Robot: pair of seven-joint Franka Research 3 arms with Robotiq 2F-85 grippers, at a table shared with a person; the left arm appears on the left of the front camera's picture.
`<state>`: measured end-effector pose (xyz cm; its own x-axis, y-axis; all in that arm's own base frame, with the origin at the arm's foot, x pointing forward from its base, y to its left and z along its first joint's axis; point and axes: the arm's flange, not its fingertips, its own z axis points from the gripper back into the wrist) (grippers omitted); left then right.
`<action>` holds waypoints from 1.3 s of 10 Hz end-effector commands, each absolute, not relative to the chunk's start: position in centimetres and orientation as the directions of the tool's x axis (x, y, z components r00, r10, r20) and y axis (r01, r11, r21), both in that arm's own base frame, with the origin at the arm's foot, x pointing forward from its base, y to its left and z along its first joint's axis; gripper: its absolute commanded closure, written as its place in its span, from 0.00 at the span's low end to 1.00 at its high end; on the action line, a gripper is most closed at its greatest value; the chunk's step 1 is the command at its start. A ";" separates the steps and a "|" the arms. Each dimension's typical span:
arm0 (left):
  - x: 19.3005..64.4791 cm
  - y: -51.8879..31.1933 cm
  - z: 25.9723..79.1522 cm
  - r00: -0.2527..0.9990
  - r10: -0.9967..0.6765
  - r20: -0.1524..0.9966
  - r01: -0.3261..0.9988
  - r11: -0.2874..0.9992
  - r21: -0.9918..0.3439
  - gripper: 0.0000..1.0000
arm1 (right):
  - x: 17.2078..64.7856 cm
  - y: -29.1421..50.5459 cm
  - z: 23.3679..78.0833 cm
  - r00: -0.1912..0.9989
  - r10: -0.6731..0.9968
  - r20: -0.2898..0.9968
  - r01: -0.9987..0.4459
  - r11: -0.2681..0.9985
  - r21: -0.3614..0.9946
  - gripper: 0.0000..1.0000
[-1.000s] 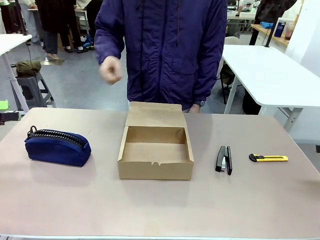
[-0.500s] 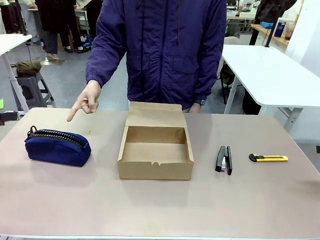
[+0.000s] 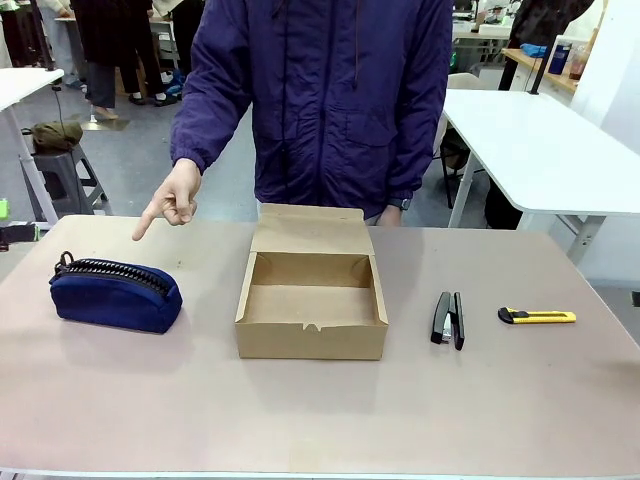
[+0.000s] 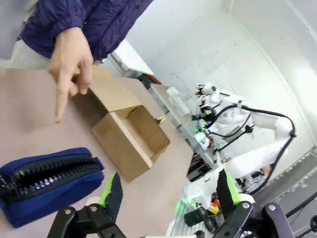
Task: Pack the item into the box.
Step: Pick up the item indicated by the person and place it inside the Mailer Box.
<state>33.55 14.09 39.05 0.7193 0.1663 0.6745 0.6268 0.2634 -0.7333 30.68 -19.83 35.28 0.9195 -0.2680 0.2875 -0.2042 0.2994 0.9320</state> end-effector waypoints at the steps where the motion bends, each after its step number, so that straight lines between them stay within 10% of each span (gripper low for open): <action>1: 34.6 14.1 40.3 0.637 -0.066 0.768 0.695 0.481 -0.535 0.00 | 31.0 -19.8 35.4 0.910 -0.282 0.305 -0.225 0.282 0.933 0.00; 6: 35.0 11.4 46.8 0.254 -0.693 0.675 0.902 0.421 0.092 0.00 | 31.0 -19.8 35.4 0.910 -0.282 0.305 -0.225 0.282 0.933 0.00; 10: 34.6 5.9 47.3 -0.100 -0.938 0.332 0.975 -0.025 0.223 0.00 | 31.0 -19.8 35.4 0.910 -0.282 0.305 -0.225 0.282 0.933 0.00; 13: 36.3 2.1 46.8 -0.162 -0.964 0.213 0.979 -0.130 0.156 0.00 | 31.0 -19.8 35.4 0.910 -0.282 0.305 -0.225 0.282 0.933 0.00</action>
